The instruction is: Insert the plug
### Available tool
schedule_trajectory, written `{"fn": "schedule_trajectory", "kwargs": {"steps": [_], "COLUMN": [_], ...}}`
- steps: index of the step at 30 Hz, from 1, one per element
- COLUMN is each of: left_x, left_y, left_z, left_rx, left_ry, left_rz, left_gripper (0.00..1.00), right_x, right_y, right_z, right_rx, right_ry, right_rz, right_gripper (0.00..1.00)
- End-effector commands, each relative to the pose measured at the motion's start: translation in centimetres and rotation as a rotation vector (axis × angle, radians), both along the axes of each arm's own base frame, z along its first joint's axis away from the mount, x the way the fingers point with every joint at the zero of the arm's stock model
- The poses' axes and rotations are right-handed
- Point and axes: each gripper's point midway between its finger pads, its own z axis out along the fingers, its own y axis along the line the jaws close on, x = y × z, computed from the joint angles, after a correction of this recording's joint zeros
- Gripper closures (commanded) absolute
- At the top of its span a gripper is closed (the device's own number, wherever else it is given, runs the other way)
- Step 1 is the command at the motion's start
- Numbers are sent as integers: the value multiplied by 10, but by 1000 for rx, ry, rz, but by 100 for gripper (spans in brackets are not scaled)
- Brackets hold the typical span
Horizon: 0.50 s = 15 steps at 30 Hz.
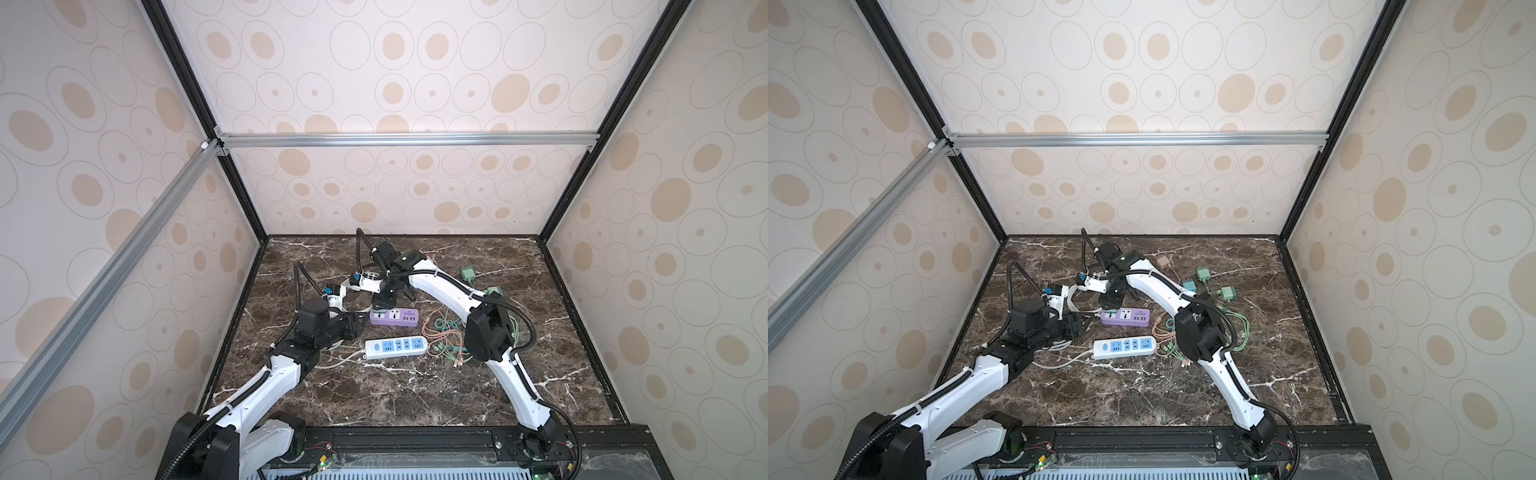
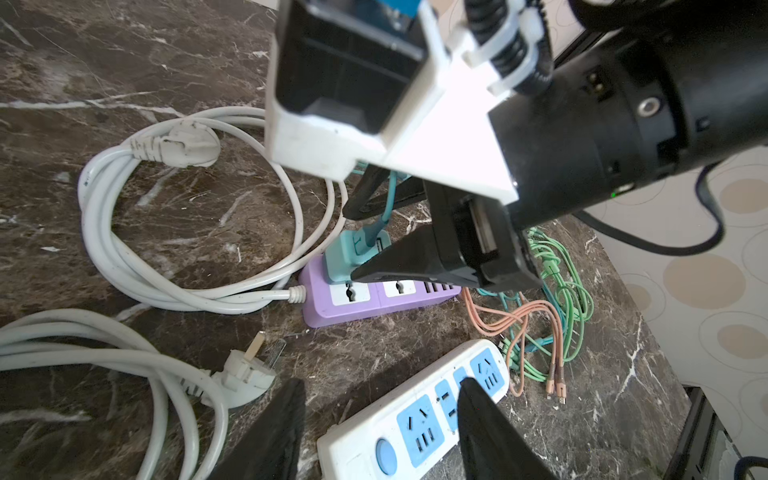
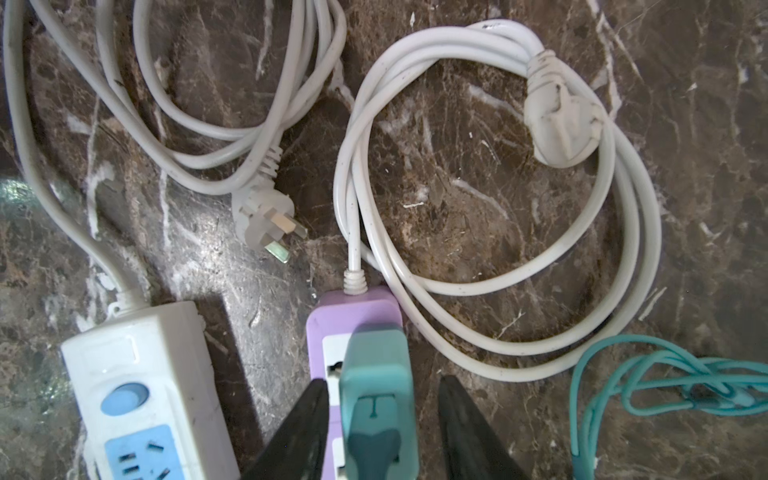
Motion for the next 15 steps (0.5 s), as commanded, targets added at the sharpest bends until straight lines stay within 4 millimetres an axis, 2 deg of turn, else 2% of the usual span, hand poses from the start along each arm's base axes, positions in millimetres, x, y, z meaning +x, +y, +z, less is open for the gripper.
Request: {"fn": "schedule_trajectory", "kwargs": {"steps": [1, 15], "left_x": [5, 7], "left_y": [-1, 0], "left_z": [21, 30], "left_rx": [0, 12], "left_ry": [-47, -61], "left_rz": [2, 3], "left_gripper": [40, 37], "right_x": [-7, -19], "right_y": [-1, -18], "right_z": [26, 28], "right_rx": [34, 11], "right_ry": [-8, 46], "right_rz": [-1, -45], "right_gripper": [52, 37]}}
